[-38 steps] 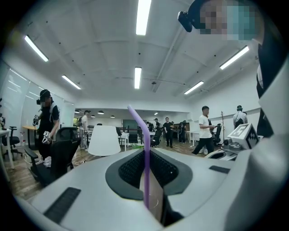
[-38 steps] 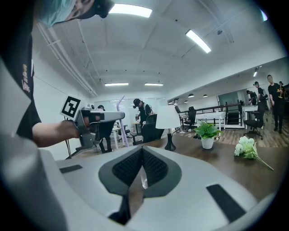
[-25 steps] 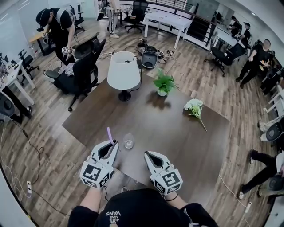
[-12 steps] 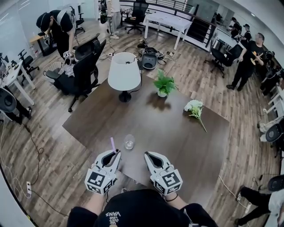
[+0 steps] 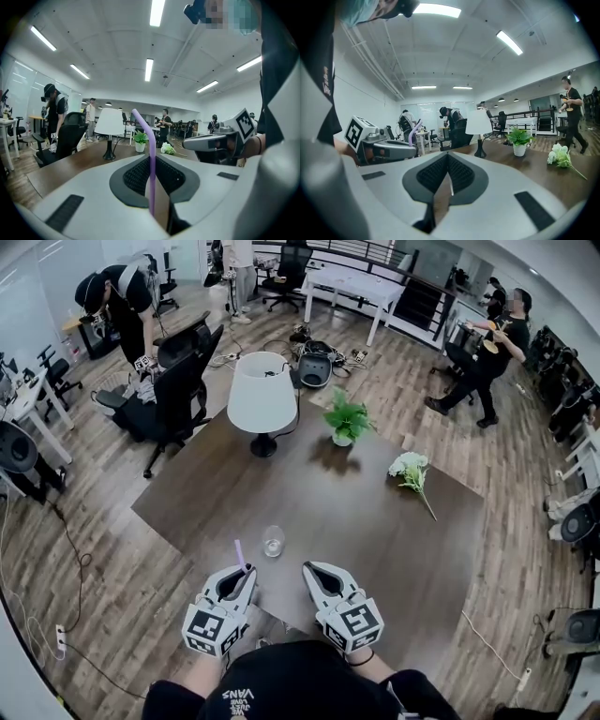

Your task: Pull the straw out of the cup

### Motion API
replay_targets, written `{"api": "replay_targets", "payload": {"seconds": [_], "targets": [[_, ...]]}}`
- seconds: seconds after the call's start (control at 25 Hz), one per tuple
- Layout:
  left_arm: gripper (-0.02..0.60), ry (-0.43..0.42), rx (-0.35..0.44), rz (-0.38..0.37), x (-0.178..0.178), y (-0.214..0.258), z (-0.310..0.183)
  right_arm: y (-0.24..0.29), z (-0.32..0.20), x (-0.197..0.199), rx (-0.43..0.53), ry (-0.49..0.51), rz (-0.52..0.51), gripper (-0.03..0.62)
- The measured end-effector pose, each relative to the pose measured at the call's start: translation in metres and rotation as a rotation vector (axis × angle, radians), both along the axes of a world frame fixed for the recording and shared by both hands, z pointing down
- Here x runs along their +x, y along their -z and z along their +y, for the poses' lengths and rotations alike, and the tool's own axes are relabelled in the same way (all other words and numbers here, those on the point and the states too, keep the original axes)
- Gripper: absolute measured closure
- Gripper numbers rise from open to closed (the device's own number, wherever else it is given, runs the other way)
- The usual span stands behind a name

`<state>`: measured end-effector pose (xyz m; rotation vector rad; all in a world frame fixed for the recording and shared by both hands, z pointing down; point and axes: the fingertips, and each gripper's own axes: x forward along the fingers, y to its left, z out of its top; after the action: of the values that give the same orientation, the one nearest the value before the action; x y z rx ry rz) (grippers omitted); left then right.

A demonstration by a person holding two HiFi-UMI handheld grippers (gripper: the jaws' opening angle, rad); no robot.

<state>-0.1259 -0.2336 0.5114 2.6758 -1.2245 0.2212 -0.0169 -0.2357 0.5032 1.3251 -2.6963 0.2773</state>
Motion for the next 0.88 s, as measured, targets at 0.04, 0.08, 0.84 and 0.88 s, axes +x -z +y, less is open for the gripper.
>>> {"api": "replay_targets", "payload": {"seconds": [0.04,0.08,0.84,0.88], "targets": [[0.54,0.001,-0.001,0.001,0.0002,0.0,0.0004,-0.0007,0.0002,-0.0001,-0.002,0.001,0.001,0.577],[0.54,0.001,-0.002,0.002,0.0003,-0.0001,0.0011,-0.0015,0.0005,-0.0003,-0.004,0.003,0.003,0.577],[0.54,0.006,0.003,0.005,0.0004,0.0013,-0.0025,-0.0063,-0.0025,-0.0081,-0.028,0.049,0.006,0.577],[0.54,0.005,0.006,0.003,0.0006,0.0021,-0.0022,-0.0058,-0.0024,-0.0075,-0.025,0.047,0.004,0.577]]}}
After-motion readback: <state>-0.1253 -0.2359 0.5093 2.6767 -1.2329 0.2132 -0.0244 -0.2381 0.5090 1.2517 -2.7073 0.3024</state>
